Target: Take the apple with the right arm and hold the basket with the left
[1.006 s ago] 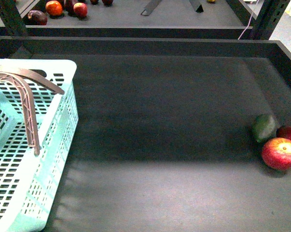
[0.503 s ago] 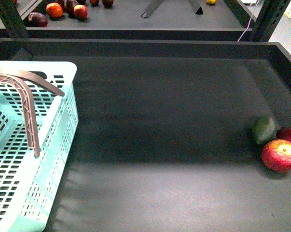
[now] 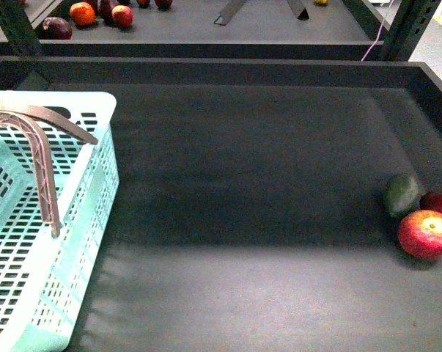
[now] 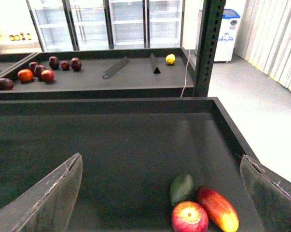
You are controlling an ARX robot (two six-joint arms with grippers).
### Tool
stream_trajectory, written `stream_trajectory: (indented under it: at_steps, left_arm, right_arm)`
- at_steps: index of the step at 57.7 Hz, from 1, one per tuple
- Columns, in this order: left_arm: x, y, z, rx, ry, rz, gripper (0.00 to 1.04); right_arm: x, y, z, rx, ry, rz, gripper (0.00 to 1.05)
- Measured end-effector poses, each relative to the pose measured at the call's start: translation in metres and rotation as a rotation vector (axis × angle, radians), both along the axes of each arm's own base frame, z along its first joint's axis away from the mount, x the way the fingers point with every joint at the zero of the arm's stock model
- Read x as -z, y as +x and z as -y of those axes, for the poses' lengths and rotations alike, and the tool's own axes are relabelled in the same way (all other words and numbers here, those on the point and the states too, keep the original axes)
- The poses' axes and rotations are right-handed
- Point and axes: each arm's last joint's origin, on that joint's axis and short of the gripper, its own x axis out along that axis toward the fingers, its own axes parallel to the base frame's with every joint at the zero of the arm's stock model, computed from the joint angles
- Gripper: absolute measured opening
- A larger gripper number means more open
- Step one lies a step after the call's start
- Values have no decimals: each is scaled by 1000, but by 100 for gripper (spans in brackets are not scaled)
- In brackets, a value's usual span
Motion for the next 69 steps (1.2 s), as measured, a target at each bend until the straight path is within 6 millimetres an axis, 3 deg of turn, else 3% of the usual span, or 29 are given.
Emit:
stream_trajectory:
  at_steps: [10, 20, 32, 49, 69]
  left_arm:
    - [19, 55, -13, -75, -315, -118, 98]
    - [43, 97, -18, -151, -476, -194, 98]
    - [40, 137, -19, -190, -574, -143, 98]
    - [33, 153, -16, -197, -646, -115, 98]
    - [55, 174, -22, -273, -602, -213, 98]
  right_arm:
    - [0, 0, 0, 0, 0, 0, 96]
    - [0, 0, 0, 0, 0, 0, 96]
    - [0, 0, 0, 0, 0, 0, 96]
    - [0, 0, 0, 0, 0, 0, 96]
    - [0, 0, 0, 0, 0, 0, 96]
